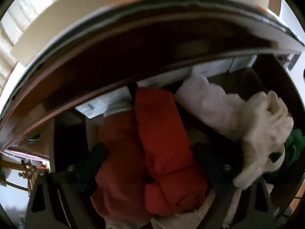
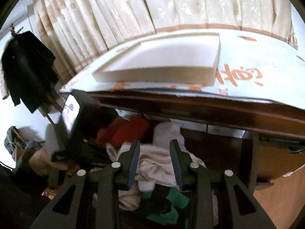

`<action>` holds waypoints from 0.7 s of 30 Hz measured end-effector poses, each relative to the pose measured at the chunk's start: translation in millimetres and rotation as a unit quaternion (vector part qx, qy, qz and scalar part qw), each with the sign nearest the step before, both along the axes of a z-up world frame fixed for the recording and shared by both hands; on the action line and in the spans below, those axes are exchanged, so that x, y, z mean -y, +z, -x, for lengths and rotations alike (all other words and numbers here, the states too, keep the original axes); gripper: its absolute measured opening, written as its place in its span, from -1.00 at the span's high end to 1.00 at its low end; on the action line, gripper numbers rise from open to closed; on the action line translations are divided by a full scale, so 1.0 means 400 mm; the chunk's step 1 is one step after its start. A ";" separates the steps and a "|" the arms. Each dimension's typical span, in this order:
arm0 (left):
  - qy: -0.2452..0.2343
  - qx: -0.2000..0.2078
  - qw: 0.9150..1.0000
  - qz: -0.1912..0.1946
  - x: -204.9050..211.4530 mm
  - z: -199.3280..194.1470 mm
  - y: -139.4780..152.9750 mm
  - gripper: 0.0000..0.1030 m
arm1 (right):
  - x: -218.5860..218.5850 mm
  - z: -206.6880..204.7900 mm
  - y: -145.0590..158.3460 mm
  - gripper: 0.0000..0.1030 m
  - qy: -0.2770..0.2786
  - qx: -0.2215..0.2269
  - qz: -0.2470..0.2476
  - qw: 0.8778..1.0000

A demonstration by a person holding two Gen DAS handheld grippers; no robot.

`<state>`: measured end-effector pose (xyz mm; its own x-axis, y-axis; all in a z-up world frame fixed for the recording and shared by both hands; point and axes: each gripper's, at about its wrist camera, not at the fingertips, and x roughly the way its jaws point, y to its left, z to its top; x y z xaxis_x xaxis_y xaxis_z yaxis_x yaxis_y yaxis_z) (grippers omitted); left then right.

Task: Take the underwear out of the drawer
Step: 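Lift the beige garment out with the right tool while the left tool reaches the red cloth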

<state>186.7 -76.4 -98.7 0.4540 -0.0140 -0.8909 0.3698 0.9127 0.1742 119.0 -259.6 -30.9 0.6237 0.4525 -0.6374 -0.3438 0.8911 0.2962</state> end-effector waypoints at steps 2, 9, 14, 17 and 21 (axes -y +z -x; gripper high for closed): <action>0.001 0.000 1.000 -0.004 0.002 -0.001 -0.001 -0.77 | -0.006 0.003 0.003 0.31 -0.003 0.000 0.011 1.000; -0.015 -0.012 1.000 0.017 -0.002 -0.001 -0.008 -0.14 | 0.044 -0.015 -0.030 0.30 -0.022 -0.060 -0.004 0.998; -0.024 -0.004 0.999 0.025 -0.005 0.007 -0.003 0.10 | 0.046 -0.030 -0.056 0.21 -0.016 -0.081 0.010 0.997; -0.023 0.004 0.999 0.039 -0.012 0.022 0.009 0.19 | 0.026 -0.047 -0.072 -0.29 0.011 -0.094 0.028 0.995; -0.016 0.002 0.997 0.074 -0.055 0.039 0.032 0.29 | -0.023 -0.062 -0.093 -0.32 0.058 -0.102 0.072 0.991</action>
